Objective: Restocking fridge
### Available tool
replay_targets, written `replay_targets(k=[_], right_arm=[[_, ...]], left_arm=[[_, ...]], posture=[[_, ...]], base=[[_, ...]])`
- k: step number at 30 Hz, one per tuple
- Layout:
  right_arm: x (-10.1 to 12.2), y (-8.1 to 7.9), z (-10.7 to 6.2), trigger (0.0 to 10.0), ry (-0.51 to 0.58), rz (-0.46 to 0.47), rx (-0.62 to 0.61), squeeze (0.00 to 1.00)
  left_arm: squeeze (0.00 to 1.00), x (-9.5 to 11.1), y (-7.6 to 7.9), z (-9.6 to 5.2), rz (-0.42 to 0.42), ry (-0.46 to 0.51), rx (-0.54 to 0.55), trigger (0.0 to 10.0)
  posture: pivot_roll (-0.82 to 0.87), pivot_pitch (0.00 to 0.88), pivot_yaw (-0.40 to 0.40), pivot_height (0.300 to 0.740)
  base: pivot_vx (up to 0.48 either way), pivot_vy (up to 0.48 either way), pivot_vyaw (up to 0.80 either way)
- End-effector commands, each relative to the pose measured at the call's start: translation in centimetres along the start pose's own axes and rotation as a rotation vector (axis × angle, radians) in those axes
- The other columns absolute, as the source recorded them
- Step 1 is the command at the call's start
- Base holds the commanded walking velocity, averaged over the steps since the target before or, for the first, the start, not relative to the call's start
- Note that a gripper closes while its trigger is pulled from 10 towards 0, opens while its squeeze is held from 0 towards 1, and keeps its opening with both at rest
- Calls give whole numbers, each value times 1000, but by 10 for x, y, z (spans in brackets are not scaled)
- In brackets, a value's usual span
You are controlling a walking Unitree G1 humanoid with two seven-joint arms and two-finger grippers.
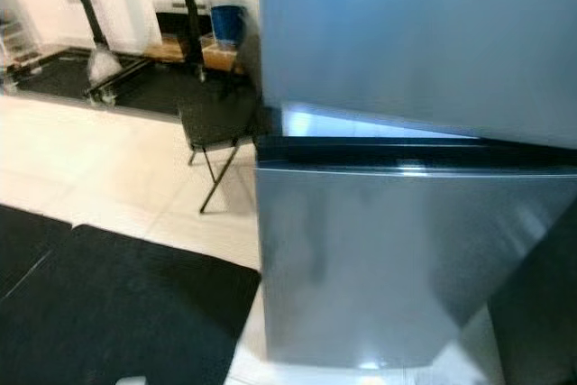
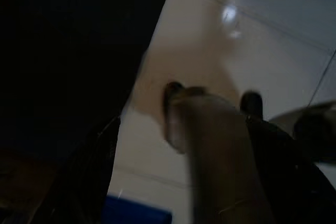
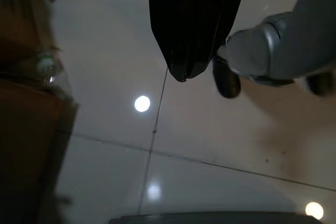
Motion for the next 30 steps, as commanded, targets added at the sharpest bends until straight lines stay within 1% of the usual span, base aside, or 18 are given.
replay_targets(k=[1,10,14,16,17,18,21,22,24,26,30], right_arm=[[2,-7,1,10000,10,2,16,0],[3,-7,1,10000,16,4,16,0],[9,-6,1,10000,45,23,24,0],[16,-3,1,10000,77,59,30,0],[22,-3,0,10000,106,92,47,0],[22,-3,0,10000,106,92,47,0],[40,3,-2,10000,190,173,75,0],[40,3,-2,10000,190,173,75,0],[52,13,-5,10000,252,265,93,0],[60,17,-8,10000,301,337,140,0],[69,23,-15,10000,362,396,244,0]], left_arm=[[0,-6,-3,-2,1,-21,8,10000],[0,-6,-3,-2,2,-20,7,10000],[0,-5,-3,-2,-1,-17,7,10000],[0,-5,-4,-2,-11,-14,16,10000],[0,-5,-4,-2,-8,-15,16,10000],[0,-5,-4,-2,-8,-15,16,10000],[0,-5,-4,-2,-5,-16,12,10000],[0,-5,-4,-2,-5,-16,12,10000],[0,-5,-4,-2,-6,-14,11,10000],[0,-5,-4,-2,-5,-16,10,10000],[0,-5,-4,-2,-3,-15,6,10000]], posture=[[-65,0,13,740],[-67,0,12,740],[-69,0,13,740],[-70,0,13,740],[-70,0,13,740],[-70,0,13,740],[-70,0,13,740],[-70,0,13,740],[-74,0,17,740],[-73,0,17,740],[-73,0,18,740]], base=[[285,0,0],[285,0,0],[279,0,0],[0,0,0],[0,0,0],[0,0,0],[0,0,0],[0,0,0],[0,0,0],[0,0,0],[0,0,0]])
Point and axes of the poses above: a point about 5 cm out from each wrist's last joint towards the gripper, its own z axis pointing out of the wrist towards the gripper, its own x axis along the axis of the wrist's last joint, y = z × x, the point moved 4 cm from there along z, pointing out of the wrist towards the gripper, and after that the axes turned 7 degrees about z, right-handed, at the moved point
